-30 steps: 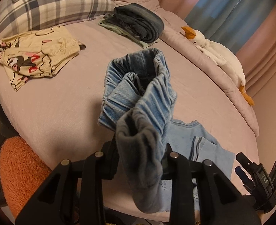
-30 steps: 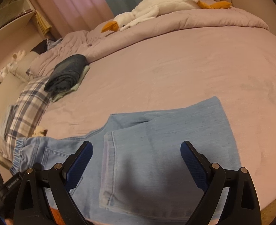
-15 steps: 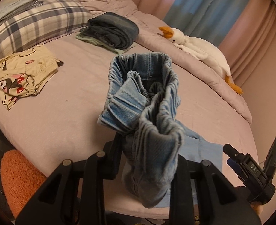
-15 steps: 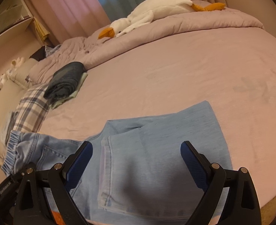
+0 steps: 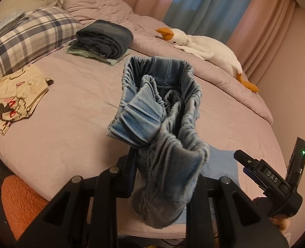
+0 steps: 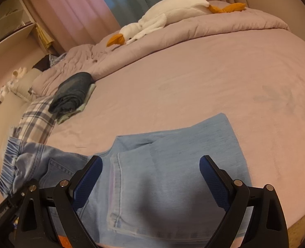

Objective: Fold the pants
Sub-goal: 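Lift the waistband with the left gripper and fold it over the folded legs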

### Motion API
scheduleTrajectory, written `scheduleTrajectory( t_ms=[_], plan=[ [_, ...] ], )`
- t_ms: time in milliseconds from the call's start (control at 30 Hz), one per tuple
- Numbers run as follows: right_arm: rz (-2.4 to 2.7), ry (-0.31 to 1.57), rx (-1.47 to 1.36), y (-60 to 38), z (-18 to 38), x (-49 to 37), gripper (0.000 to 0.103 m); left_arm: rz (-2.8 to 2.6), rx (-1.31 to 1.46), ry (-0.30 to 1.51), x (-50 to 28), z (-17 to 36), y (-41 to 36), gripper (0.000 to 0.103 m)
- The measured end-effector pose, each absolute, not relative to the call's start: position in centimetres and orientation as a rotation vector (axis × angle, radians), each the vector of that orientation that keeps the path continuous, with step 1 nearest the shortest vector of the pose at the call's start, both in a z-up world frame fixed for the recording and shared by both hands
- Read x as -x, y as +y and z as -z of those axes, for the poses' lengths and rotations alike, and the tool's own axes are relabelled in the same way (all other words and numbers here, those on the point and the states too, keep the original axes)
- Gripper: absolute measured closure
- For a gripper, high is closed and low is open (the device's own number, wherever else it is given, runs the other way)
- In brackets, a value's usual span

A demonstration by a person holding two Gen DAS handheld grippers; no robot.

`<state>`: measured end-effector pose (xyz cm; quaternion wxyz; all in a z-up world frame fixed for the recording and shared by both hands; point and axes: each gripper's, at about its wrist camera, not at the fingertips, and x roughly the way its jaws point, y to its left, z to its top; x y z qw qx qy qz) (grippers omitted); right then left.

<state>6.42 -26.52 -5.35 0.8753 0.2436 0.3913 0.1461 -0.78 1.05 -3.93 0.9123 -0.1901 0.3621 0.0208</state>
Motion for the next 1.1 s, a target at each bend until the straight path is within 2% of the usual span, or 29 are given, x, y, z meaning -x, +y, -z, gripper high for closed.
scheduleTrajectory(
  t_ms=[533, 1100],
  plan=[
    [-0.27, 0.803, -0.54, -28.9, 5.7, -6.2, 0.009, 0.157, 0.264, 0.763, -1.1, 3.0, -6.0, 0.082],
    [-0.196, 0.812, -0.617, -32.8, 7.1, -6.8, 0.009, 0.281, 0.161, 0.897, -4.5, 7.3, -12.5, 0.082]
  ],
)
